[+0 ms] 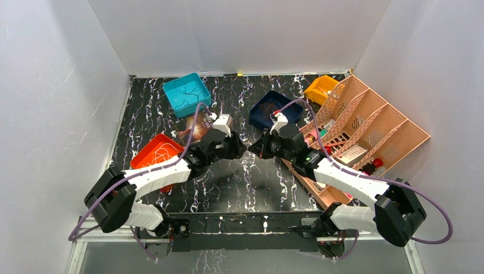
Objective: Untangle the cables
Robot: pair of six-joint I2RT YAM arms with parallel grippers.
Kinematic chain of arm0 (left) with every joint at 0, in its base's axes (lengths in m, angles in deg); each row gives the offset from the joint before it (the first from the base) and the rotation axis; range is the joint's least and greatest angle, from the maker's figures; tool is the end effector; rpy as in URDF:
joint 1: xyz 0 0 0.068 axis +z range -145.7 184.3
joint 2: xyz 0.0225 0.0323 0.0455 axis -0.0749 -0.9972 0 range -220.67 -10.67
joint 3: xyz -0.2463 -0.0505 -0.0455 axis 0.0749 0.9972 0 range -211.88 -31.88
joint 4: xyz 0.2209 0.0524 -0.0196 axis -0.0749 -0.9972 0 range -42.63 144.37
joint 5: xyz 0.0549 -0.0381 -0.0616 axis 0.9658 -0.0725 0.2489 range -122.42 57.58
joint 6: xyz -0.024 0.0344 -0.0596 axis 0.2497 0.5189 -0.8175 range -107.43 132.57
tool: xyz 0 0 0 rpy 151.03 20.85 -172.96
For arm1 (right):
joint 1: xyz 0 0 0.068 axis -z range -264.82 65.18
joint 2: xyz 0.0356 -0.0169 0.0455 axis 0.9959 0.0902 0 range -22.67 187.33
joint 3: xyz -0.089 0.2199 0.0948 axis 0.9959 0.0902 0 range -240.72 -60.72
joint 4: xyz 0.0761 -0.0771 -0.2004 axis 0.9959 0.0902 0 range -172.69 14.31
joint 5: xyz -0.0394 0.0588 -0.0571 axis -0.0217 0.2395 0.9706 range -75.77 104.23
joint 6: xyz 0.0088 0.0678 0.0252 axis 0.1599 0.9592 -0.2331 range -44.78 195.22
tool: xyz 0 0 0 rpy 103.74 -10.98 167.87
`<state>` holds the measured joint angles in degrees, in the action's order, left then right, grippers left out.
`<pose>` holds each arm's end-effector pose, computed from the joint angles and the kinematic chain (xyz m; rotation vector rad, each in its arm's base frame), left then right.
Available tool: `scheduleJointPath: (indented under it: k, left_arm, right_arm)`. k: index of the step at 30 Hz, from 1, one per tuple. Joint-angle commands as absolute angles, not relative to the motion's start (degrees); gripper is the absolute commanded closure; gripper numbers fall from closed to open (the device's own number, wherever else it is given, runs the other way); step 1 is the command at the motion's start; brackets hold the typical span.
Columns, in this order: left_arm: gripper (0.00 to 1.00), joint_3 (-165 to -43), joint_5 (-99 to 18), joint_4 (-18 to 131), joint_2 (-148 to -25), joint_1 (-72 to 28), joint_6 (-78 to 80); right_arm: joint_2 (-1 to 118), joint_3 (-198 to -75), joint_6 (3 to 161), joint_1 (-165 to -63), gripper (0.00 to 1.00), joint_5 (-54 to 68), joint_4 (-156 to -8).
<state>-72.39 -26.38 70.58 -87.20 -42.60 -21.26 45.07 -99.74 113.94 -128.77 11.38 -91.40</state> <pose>0.2050 -0.2097 0.2330 0.1544 2.0019 -0.8323 0.1887 0.1861 0.2475 -0.1294 2.0518 0.9886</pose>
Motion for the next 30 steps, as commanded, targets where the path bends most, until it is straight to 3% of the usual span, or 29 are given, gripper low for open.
scheduleJointPath:
  k: [1, 18, 26, 30]
  left_arm:
    - [0.6, -76.5, -24.6, 74.5, -89.9, -42.8, -20.9]
    - [0.81, -73.6, -12.4, 66.8, -89.3, -42.9, -17.6]
    - [0.99, -73.0, -10.2, 65.6, -89.3, -42.9, -17.2]
    - [1.0, -73.6, -9.7, 65.0, -87.9, -42.9, -17.0]
  right_arm:
    - [44.1, -103.2, 115.0, -128.6, 1.0, 8.7, -94.0]
    - [37.4, -105.4, 115.7, -128.6, 1.0, 7.4, -88.6]
    - [33.9, -105.9, 115.7, -128.6, 1.0, 7.4, -84.9]
    - [33.1, -105.2, 115.7, -128.6, 1.0, 8.0, -84.2]
